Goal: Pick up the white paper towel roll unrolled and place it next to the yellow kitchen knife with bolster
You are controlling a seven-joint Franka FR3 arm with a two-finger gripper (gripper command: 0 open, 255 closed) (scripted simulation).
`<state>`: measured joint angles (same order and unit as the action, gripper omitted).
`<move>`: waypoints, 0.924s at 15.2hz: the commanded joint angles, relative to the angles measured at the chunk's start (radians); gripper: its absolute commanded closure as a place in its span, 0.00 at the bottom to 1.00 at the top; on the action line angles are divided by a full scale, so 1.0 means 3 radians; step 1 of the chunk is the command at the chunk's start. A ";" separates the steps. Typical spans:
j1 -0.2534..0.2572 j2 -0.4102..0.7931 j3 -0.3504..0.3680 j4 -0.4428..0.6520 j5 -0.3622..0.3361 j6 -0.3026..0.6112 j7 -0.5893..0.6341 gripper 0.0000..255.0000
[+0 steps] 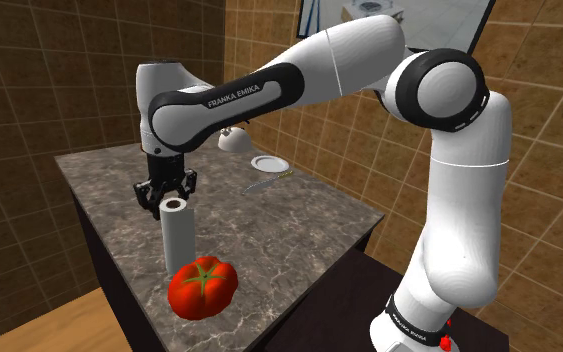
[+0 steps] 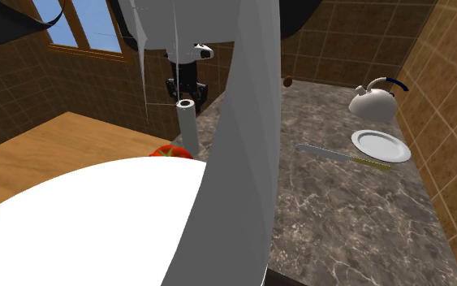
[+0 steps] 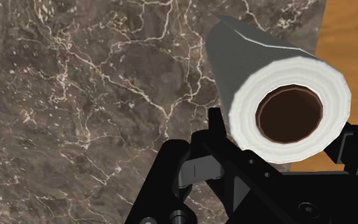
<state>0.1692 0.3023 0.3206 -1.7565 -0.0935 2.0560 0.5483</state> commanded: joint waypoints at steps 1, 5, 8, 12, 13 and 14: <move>0.0000 0.0000 0.0000 0.0000 0.0000 0.0000 0.0000 1.00; -0.0001 -0.0015 0.0002 0.0025 0.0006 -0.0039 -0.0004 1.00; -0.0004 -0.0055 0.0008 0.0108 0.0023 -0.0160 -0.0014 1.00; -0.0006 -0.0100 0.0015 0.0229 0.0042 -0.0323 -0.0026 1.00; -0.0006 -0.0110 0.0017 0.0261 0.0046 -0.0364 -0.0028 1.00; -0.0006 -0.0119 0.0018 0.0294 0.0050 -0.0406 -0.0030 1.00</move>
<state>0.1675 0.2678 0.3258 -1.6786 -0.0791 1.9458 0.5400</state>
